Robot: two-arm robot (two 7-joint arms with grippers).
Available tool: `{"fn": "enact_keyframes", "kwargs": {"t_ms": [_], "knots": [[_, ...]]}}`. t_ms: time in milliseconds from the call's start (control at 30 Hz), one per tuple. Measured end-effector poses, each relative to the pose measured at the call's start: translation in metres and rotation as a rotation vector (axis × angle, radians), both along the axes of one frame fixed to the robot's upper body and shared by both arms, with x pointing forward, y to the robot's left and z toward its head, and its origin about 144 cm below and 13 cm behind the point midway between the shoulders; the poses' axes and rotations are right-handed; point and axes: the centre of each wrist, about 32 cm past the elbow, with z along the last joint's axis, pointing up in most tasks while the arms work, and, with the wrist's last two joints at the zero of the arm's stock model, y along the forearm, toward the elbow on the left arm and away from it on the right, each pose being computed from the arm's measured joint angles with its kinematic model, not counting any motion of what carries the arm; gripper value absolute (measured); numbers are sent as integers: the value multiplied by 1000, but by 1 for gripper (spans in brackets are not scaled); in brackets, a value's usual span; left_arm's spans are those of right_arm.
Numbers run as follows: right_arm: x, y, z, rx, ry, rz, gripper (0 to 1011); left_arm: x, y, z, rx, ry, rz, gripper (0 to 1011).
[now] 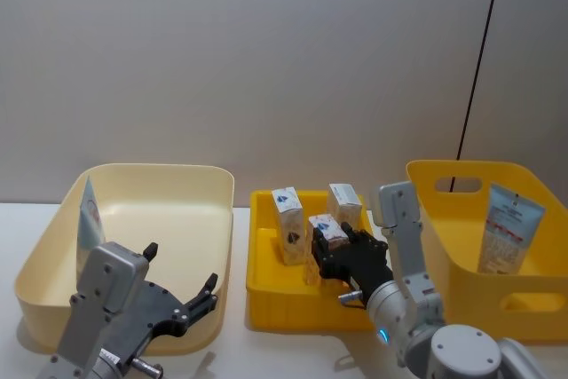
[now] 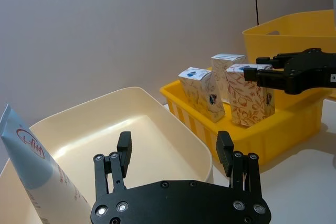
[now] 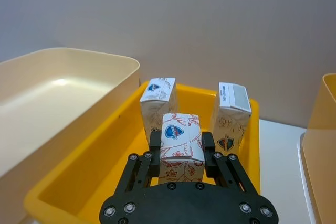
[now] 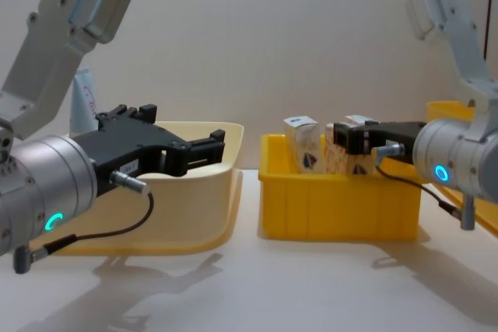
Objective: Bimanual collaborative sorting of washing and personal care products
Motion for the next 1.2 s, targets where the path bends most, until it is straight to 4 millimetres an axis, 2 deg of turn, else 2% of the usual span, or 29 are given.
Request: {"fn": "enact_keyframes", "kwargs": {"t_ms": [467, 700, 967, 1033, 1200], "knots": [[0, -9, 18, 31, -137, 62, 445, 0, 0, 0, 0, 0, 0, 1003], [-2, -18, 35, 53, -243, 89, 446, 0, 0, 0, 0, 0, 0, 1003], [-8, -36, 54, 74, -359, 86, 446, 0, 0, 0, 0, 0, 0, 1003], [-13, -48, 61, 82, -406, 71, 445, 0, 0, 0, 0, 0, 0, 1003], [-21, -62, 67, 87, -450, 45, 446, 0, 0, 0, 0, 0, 0, 1003]]}}
